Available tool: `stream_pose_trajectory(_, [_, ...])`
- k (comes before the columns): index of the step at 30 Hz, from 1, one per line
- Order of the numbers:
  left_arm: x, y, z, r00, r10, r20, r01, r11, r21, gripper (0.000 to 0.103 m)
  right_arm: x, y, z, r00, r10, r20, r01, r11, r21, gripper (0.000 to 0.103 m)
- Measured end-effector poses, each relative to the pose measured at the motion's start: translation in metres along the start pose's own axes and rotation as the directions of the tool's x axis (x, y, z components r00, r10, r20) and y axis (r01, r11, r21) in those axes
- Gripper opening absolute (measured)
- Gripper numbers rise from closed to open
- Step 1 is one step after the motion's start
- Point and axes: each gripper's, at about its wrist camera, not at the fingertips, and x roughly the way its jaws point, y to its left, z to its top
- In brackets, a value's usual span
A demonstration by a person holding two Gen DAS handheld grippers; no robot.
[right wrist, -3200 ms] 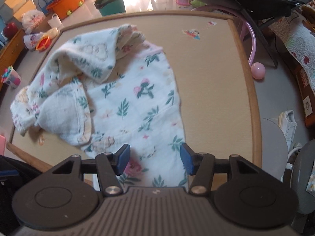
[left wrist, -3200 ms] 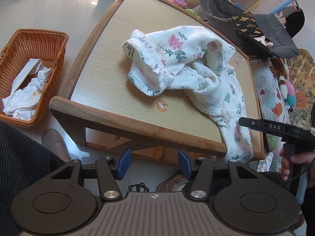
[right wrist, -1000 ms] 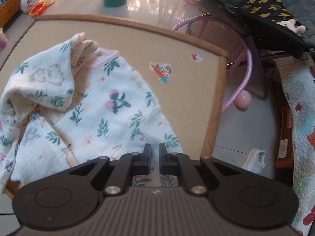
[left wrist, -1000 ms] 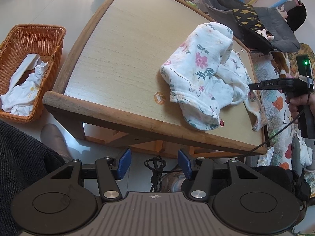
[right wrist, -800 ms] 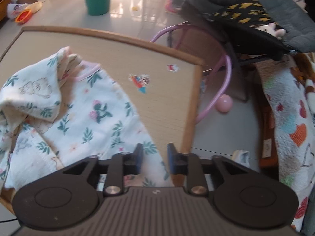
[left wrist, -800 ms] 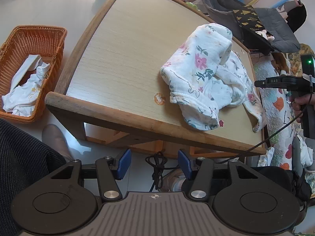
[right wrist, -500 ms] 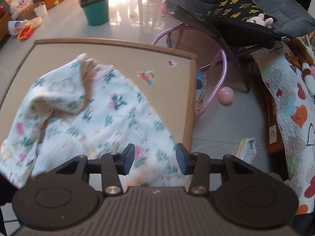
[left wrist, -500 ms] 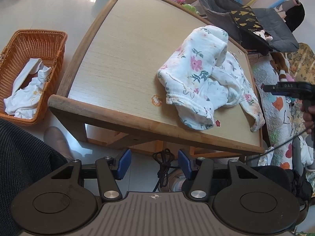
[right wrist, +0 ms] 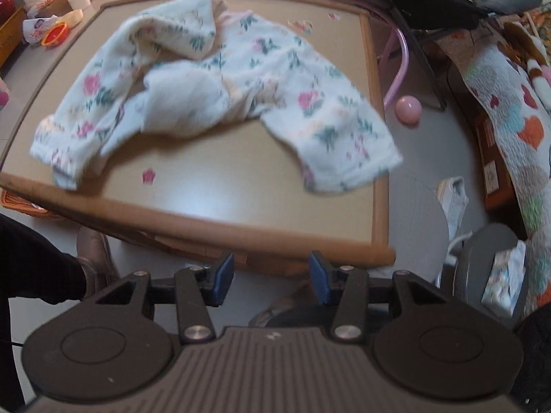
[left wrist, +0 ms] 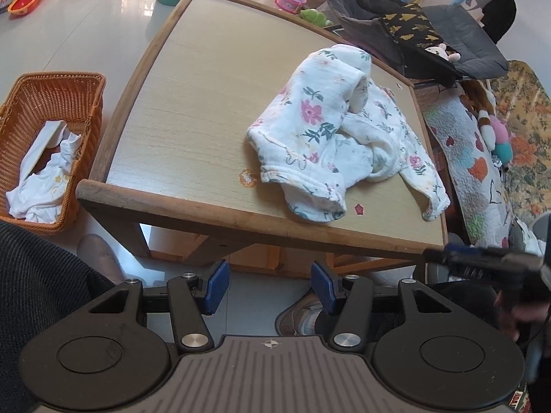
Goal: Fold clothes
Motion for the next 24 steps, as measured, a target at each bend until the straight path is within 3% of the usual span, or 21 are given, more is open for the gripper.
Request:
stream_pose_trajectory(9, [-0.005,-0.026,0.016,1.000,0.005,-0.002,-0.005,0.998,0.069,0.055,-0.003,0.015,-0.044,0.998,0.030,0.049,-0.033,0.998,0.058,0.048])
stream_pose_trajectory(14, [-0.006,-0.050,0.044,0.999,0.001,0.033,-0.004,0.995,0.098,0.055,-0.004,0.009,-0.047,0.997,0.028,0.070,-0.034,0.995,0.098,0.048])
stream_pose_trajectory(24, [0.021,-0.106,0.112,0.996,0.056,0.074,-0.070,0.978,0.195,0.054,0.003,-0.006,-0.050,0.993,0.095,0.074,-0.108,0.975,0.195,0.048])
